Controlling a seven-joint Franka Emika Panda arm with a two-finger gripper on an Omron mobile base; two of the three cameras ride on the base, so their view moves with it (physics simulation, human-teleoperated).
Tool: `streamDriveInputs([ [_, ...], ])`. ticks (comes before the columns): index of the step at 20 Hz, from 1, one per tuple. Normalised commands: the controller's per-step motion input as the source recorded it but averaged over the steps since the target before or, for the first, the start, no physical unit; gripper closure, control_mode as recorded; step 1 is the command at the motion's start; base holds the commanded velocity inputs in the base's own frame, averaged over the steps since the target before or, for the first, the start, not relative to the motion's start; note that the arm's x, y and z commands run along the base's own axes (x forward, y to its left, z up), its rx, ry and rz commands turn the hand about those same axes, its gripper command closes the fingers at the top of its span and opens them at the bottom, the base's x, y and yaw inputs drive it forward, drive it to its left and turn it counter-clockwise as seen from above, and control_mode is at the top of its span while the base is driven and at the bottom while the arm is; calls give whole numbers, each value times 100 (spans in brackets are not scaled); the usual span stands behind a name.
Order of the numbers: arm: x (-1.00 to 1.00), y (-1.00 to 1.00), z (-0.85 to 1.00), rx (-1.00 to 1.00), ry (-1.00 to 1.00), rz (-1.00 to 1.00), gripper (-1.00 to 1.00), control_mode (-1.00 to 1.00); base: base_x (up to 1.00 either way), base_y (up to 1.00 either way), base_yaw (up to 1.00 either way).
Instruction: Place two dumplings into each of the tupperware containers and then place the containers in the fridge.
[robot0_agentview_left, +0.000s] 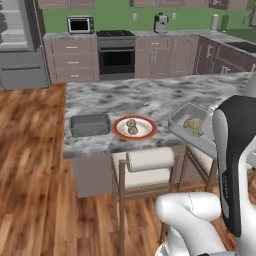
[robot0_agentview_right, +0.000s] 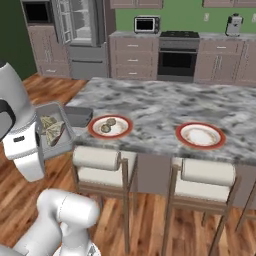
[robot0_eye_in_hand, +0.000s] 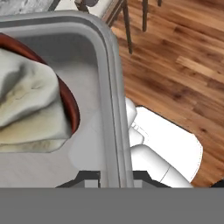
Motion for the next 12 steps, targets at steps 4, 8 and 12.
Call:
streamDriveInputs([
  [4,0,0,0,0,0,0,100,100,25,100,0],
  [8,0,0,0,0,0,0,100,100,40,100,0],
  [12,0,0,0,0,0,0,100,100,46,100,0],
])
